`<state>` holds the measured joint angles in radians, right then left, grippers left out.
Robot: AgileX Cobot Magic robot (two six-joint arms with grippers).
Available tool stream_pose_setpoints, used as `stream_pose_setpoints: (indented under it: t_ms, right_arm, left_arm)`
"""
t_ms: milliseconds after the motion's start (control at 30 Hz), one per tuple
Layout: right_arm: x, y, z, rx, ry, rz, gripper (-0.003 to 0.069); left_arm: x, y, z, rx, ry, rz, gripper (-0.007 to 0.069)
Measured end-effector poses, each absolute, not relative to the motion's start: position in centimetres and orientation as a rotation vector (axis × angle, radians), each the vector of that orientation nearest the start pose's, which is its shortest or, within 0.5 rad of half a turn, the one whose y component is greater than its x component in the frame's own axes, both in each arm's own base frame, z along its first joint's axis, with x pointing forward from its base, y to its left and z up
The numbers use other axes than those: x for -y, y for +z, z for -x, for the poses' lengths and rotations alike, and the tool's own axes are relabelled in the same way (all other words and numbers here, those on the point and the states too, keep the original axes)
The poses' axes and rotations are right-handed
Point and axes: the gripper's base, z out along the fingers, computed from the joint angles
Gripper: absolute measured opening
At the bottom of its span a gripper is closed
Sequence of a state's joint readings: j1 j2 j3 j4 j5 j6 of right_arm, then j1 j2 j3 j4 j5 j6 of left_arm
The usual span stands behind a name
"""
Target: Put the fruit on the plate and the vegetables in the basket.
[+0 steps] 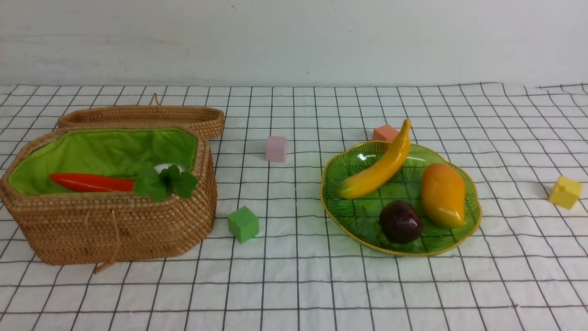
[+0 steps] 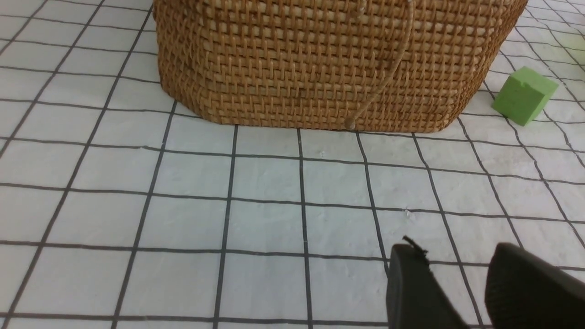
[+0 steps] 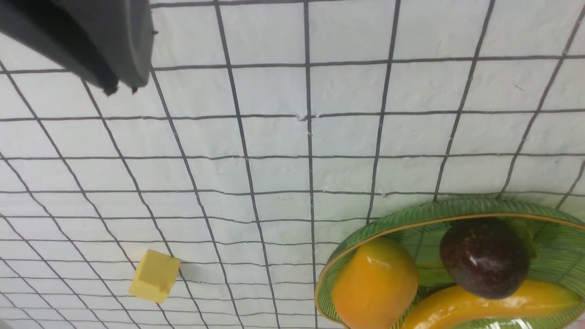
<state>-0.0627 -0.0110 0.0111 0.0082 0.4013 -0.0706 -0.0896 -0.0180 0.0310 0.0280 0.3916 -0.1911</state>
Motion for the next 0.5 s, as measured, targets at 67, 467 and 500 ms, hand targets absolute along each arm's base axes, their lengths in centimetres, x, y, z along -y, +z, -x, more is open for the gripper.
stream_pose_setpoints:
  t_ms: [67,467,500]
  right_arm:
    - [0.29,17.4,-5.15,-1.886,-0.083,0.003,0.0046]
    - [0.28,17.4,-5.15,-1.886,-0.08,0.001,0.0063]
    - [0.28,17.4,-5.15,-1.886,-0.08,0.001,0.0064]
  left_arm:
    - [0.37,16.86,-5.17,-1.89,-0.164,0.079,0.0239]
    - [0.37,16.86,-5.17,-1.89,-0.164,0.079,0.0239]
    - [0.37,16.86,-5.17,-1.89,-0.164,0.079,0.0239]
